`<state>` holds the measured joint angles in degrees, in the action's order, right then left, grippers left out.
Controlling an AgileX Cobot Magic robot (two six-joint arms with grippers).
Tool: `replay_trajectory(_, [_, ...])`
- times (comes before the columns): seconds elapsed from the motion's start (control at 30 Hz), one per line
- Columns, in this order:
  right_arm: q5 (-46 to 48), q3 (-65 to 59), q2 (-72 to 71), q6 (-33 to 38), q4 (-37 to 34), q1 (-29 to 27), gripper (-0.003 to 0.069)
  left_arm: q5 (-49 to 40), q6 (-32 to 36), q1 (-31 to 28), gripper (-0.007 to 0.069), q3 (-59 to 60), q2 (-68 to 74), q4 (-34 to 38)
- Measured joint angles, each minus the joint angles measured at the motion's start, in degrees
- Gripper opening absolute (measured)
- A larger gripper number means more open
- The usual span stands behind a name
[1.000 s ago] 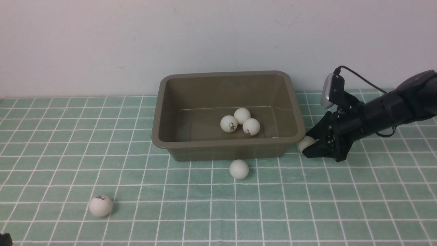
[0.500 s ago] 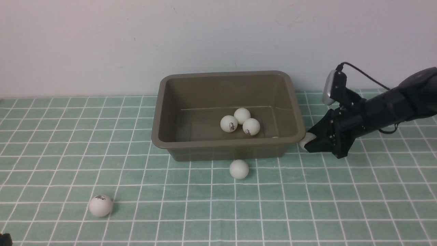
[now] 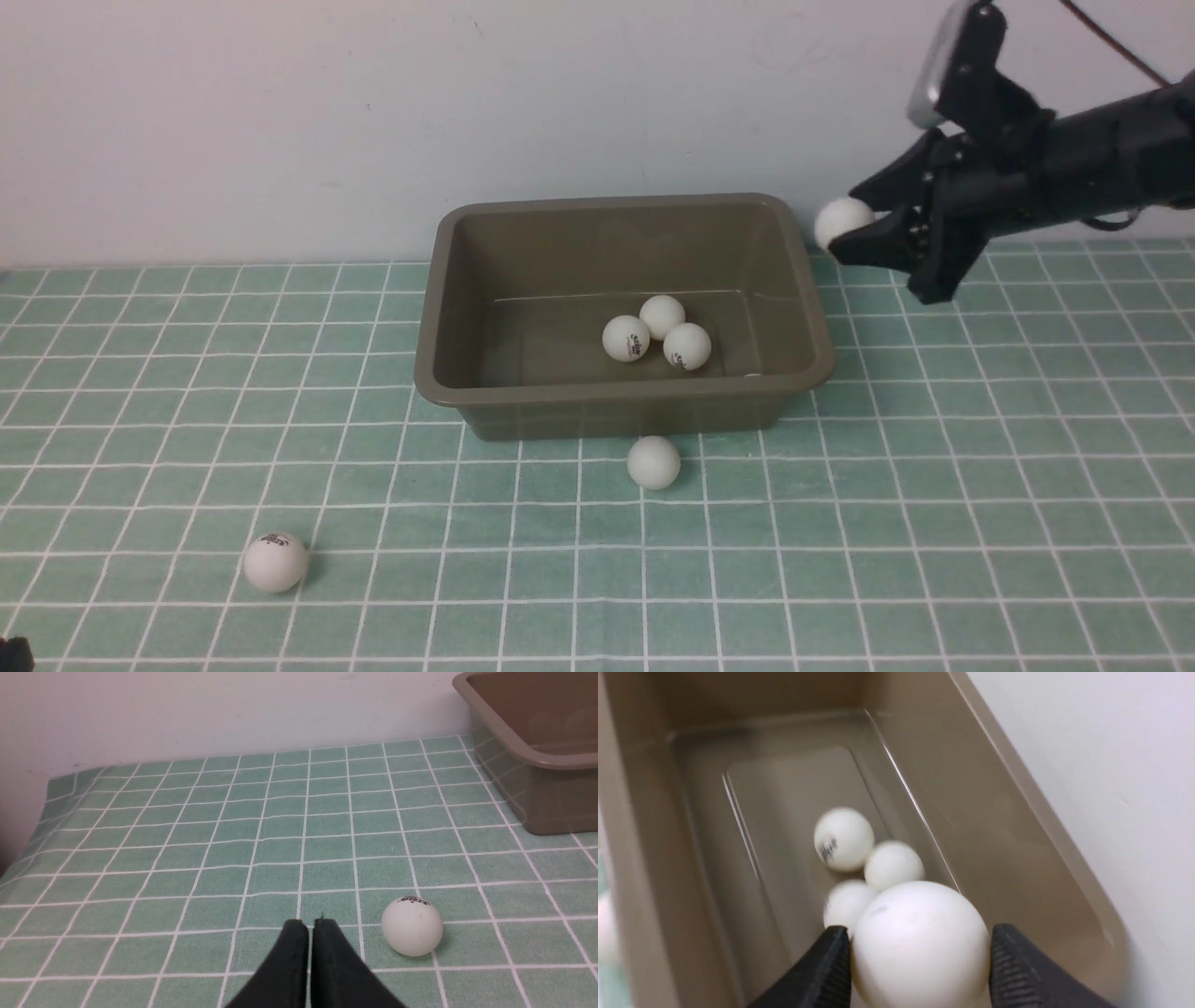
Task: Put the table tennis balls in the box on the green coffee tablecloth.
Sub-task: 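Release the ping pong ball into the bin and lift the gripper away, then reach for and grasp a ping pong ball on the table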
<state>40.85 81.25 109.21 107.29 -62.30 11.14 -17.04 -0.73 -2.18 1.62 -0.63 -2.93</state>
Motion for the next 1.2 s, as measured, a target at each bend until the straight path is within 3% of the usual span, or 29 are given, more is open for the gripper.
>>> replay_trajectory(0.33, [-8.78, 0.0, 5.26, -1.18, -6.41, 5.17, 0.0348, 0.0, 0.0, 0.0, -0.0004, 0.0, 0.0, 0.0])
replay_trajectory(0.63, [-10.21, -0.04, 8.77, -1.19, -10.91, 5.17, 0.0489, 0.0, 0.0, 0.0, -0.0004, 0.0, 0.0, 0.0])
replay_trajectory(0.9, [-10.89, -0.06, 7.17, -1.71, -11.61, 5.17, 0.0516, 0.0, 0.0, 0.0, -0.0004, 0.0, 0.0, 0.0])
replay_trajectory(1.07, [-11.77, -0.25, 0.32, -7.2, -11.61, 5.0, 0.0501, 0.0, 0.0, 0.0, -0.0004, 0.0, 0.0, 0.0])
replay_trajectory(1.1, [-12.33, -0.25, -1.74, -9.61, -11.61, 4.91, 0.0492, 0.0, 0.0, 0.0, -0.0004, 0.0, 0.0, 0.0])
replay_trajectory(1.13, [-13.25, -0.25, -8.82, -17.06, -10.63, 3.65, 0.0461, 0.0, 0.0, 0.0, -0.0004, 0.0, 0.0, 0.0])
replay_trajectory(1.2, [-13.07, -0.25, -14.49, -22.46, -8.35, 2.29, 0.0431, 0.0, 0.0, 0.0, -0.0004, 0.0, 0.0, 0.0])
